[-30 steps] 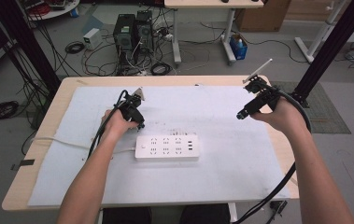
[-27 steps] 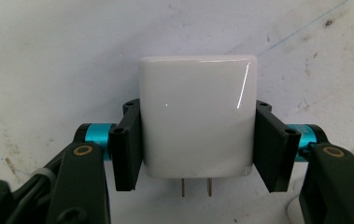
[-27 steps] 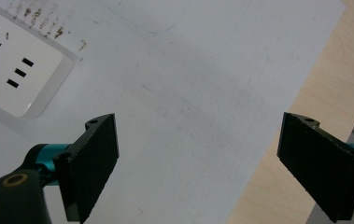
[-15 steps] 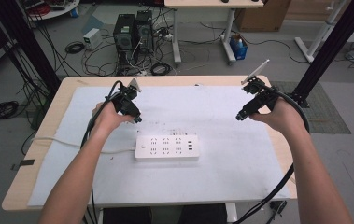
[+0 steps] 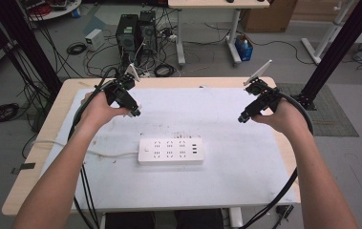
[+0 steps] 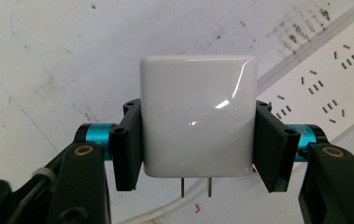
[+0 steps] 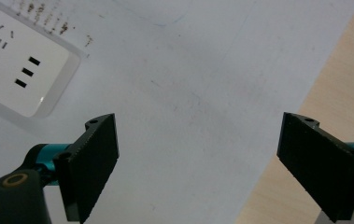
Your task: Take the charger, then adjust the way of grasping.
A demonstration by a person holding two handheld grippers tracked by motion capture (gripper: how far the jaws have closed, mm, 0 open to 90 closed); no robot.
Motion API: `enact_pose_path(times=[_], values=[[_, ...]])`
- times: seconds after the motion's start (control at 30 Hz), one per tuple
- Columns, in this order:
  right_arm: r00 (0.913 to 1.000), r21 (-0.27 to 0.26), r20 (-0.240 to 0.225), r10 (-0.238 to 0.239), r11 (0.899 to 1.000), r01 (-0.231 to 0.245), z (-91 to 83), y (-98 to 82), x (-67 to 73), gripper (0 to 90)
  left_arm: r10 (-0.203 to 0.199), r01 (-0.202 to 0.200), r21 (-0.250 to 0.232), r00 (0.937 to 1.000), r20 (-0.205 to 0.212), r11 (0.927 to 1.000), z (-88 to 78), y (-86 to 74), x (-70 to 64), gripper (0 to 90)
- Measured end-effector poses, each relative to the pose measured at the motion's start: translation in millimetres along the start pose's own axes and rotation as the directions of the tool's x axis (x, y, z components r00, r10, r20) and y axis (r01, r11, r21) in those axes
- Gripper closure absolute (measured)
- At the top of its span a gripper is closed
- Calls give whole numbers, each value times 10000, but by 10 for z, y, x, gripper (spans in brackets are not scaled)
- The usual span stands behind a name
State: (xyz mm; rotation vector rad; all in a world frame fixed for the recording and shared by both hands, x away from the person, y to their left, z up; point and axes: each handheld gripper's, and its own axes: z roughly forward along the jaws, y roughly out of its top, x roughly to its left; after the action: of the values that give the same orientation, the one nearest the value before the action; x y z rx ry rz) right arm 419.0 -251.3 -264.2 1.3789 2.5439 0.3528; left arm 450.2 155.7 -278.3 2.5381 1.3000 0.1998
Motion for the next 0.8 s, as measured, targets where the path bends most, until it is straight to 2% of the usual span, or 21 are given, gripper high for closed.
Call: enact_pose_path(times=[0.03,0.13,0.23,0.3,0.33,0.37,0.4,0.47,0.53,0.57,0.67,0.7,0.73,0.8], values=[[10000,-13,-84,34,10000,-34,-3,0,-1,121,-37,38,-70,10000,37,10000,-9,-8,-7,424],[9996,-70,-221,171,9998,-173,-31,-9,4,122,173,-172,-270,9998,58,9995,-39,-26,-35,425],[9968,-186,-590,539,9983,-551,-88,-22,5,123,608,-587,-610,9976,336,9964,-70,-30,-82,425],[9929,-252,-744,926,9952,-947,-128,-29,7,123,1020,-954,-1033,9929,604,9901,-97,-38,-119,425],[9919,-258,-763,1017,9943,-1039,-149,-30,10,123,1108,-1017,-1184,9912,730,9877,-103,-41,-140,425],[9906,-291,-807,1104,9932,-1131,-170,-30,12,123,1357,-1254,-1331,9882,714,9831,-106,-40,-168,425],[9881,-334,-928,1226,9915,-1261,-187,-29,16,123,1749,-1642,-1444,9824,650,9758,-114,-39,-196,425],[9808,-315,-1251,1497,9874,-1548,-208,-24,24,126,2177,-2011,-1761,9727,800,9636,-122,-37,-242,426],[9740,-275,-1464,1731,9835,-1789,-224,-11,46,127,2729,-2463,-2184,9567,1010,9443,-125,-34,-298,425],[9712,-282,-1542,1819,9817,-1884,-233,0,59,127,3056,-2755,-2350,9466,1026,9321,-131,-33,-328,426],[9577,-324,-1952,2113,9746,-2216,-260,30,111,128,3941,-3356,-3246,9094,1332,8843,-133,-51,-447,426],[9530,-323,-2120,2163,9731,-2280,-269,41,133,158,4222,-3555,-3507,8965,1343,8664,-134,-53,-488,426],[9470,-364,-2337,2203,9713,-2349,-286,51,154,186,4448,-3703,-3738,8855,1347,8504,-131,-51,-527,426],[9373,-483,-2642,2274,9675,-2483,-315,72,201,186,4837,-3922,-4211,8649,1338,8178,-118,-46,-617,426]])
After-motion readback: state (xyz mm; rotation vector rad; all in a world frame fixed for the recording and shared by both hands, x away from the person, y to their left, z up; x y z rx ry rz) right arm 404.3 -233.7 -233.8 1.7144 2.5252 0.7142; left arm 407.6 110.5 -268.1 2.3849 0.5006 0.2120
